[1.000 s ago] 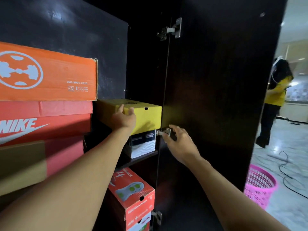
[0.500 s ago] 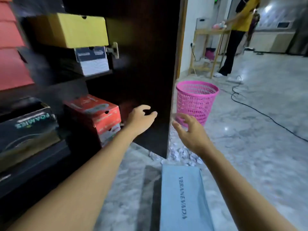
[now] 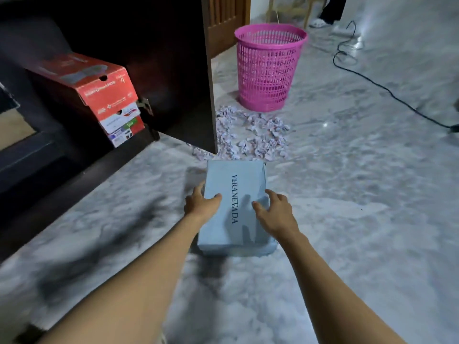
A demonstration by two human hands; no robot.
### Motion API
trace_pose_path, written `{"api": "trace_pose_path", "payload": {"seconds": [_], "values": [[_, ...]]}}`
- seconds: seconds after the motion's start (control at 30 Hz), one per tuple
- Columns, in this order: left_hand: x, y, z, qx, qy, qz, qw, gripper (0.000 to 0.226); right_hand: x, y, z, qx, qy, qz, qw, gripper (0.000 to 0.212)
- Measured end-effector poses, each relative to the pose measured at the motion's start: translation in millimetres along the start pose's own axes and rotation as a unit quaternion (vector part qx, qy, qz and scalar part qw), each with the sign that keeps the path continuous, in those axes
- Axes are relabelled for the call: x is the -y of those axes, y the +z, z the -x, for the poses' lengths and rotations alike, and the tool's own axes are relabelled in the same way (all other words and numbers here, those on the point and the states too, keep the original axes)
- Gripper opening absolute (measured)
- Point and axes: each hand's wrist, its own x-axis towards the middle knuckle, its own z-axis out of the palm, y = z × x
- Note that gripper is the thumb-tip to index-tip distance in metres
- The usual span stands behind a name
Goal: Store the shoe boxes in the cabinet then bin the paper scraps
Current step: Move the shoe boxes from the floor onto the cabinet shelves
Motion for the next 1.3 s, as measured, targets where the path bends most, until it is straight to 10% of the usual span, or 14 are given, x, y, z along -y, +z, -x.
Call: {"api": "trace_pose_path", "payload": {"seconds": [0.83,1.3], "values": [[90.3,11.9,11.9,0.039,-0.086,0.141,0.986,0.038,-53.7,41.2,22.6,0.052,0.032,-0.157,0.986,0.060],[42.8,-83.3,19.5,-0.108,0.007,0.252,0.962,0.040,53.5,13.5,-13.0,0.120,-0.124,-0.250,0.953,0.058]]}}
